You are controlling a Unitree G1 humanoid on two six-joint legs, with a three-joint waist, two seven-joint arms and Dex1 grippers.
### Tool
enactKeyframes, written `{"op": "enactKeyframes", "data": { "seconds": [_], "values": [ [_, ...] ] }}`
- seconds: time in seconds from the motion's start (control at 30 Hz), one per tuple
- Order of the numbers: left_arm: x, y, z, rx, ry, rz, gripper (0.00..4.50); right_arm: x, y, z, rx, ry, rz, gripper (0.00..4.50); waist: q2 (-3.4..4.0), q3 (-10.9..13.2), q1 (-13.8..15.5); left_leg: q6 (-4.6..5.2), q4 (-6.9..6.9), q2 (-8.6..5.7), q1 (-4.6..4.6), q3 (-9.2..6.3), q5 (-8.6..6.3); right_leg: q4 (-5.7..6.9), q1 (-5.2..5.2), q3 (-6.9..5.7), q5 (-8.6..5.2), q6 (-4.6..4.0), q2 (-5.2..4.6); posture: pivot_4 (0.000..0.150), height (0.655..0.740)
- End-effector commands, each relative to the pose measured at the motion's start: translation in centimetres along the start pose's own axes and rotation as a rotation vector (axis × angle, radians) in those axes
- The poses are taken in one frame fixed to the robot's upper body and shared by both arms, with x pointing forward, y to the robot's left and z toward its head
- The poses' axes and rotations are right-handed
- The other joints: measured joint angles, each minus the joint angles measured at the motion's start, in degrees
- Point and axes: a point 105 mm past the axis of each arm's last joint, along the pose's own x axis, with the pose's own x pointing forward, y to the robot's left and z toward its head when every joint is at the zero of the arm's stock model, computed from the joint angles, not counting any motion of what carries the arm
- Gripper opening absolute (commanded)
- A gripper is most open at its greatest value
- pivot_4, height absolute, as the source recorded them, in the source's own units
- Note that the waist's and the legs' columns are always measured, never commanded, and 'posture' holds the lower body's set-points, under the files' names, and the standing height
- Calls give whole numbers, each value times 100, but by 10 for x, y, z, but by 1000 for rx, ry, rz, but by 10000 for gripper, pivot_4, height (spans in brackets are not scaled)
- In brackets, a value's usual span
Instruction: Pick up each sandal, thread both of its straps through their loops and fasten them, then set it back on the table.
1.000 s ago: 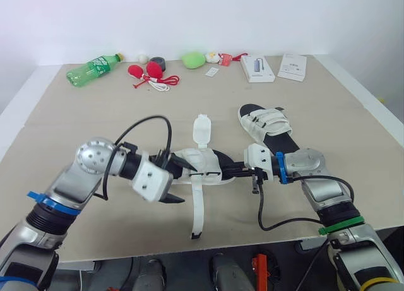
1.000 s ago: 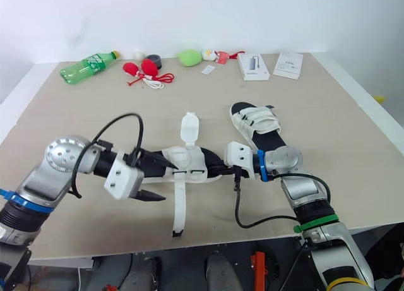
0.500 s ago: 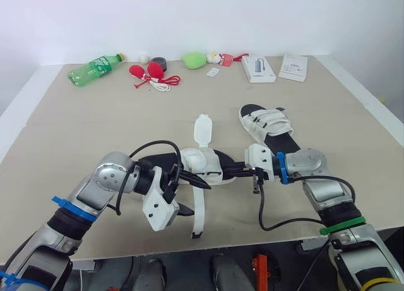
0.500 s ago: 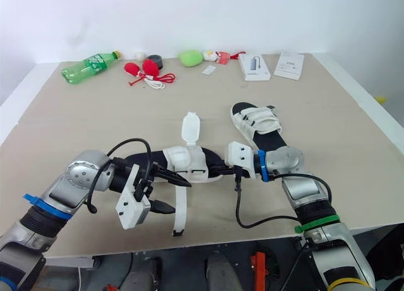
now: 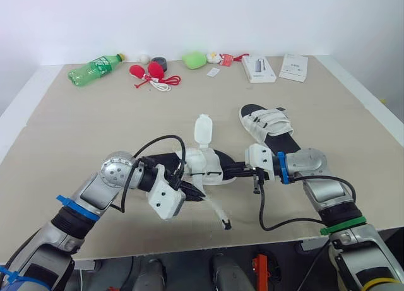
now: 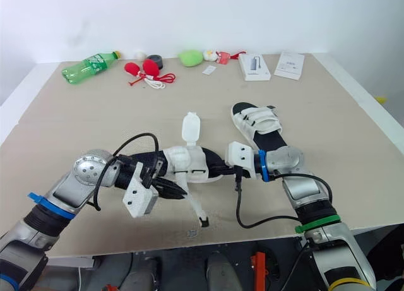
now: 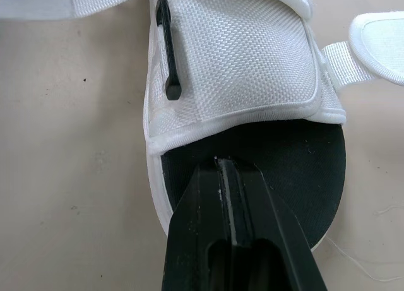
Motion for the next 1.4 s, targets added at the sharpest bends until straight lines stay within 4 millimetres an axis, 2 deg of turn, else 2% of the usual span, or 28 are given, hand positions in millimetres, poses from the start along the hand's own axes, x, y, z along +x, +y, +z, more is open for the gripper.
{"op": "enactKeyframes", "data": {
  "seconds": [0.03,0.13,0.27,0.37,0.47,0.63,0.7,0.9,1.07,1.4],
  "values": [
    [-1,4,7,42,-17,-6,617,-2,3,-10,19,48,13,0,0,0,1,0,0,0,0,0,0,0,0,0,-1,-2,0,1500,7400],
    [0,5,9,52,-23,-5,617,-1,3,-10,19,45,13,0,0,0,2,0,1,0,0,0,0,0,0,0,-1,-3,0,1500,7400],
    [-2,9,11,-21,-53,36,617,-1,3,-10,19,45,13,0,0,0,2,0,1,0,0,0,0,0,0,0,-2,-5,0,1500,7400],
    [-18,45,9,-268,-119,217,617,-1,4,-10,20,46,14,0,0,0,2,0,1,0,-1,0,0,0,0,0,-2,-3,0,1500,7400],
    [-27,61,7,-501,-191,302,617,-1,3,-10,20,48,13,0,1,1,0,1,8,1,-2,-4,1,3,0,-3,-1,-1,3,1500,7400],
    [-31,63,6,-803,-287,346,617,0,2,-10,17,47,13,0,1,0,-5,1,5,1,0,-4,0,3,1,-3,4,19,3,1500,7400],
    [-34,60,2,-950,-326,360,617,0,1,-9,15,47,11,0,1,0,-7,1,4,0,0,-4,0,3,0,-4,4,19,3,1500,7400],
    [-46,62,-14,-1248,-424,478,617,-1,-1,-9,12,50,10,0,1,1,-4,-2,10,0,0,-6,2,4,2,-5,12,24,3,1500,7400],
    [-48,61,-28,-1297,-394,560,617,-1,0,-9,11,48,13,0,1,0,-3,-6,10,0,1,-6,5,4,1,-6,16,23,4,1500,7400],
    [-46,54,-42,-1324,-347,613,617,-1,0,-7,5,46,12,0,1,0,-3,-10,9,-1,1,-6,7,3,1,-6,17,22,3,1500,7400]
  ]
}}
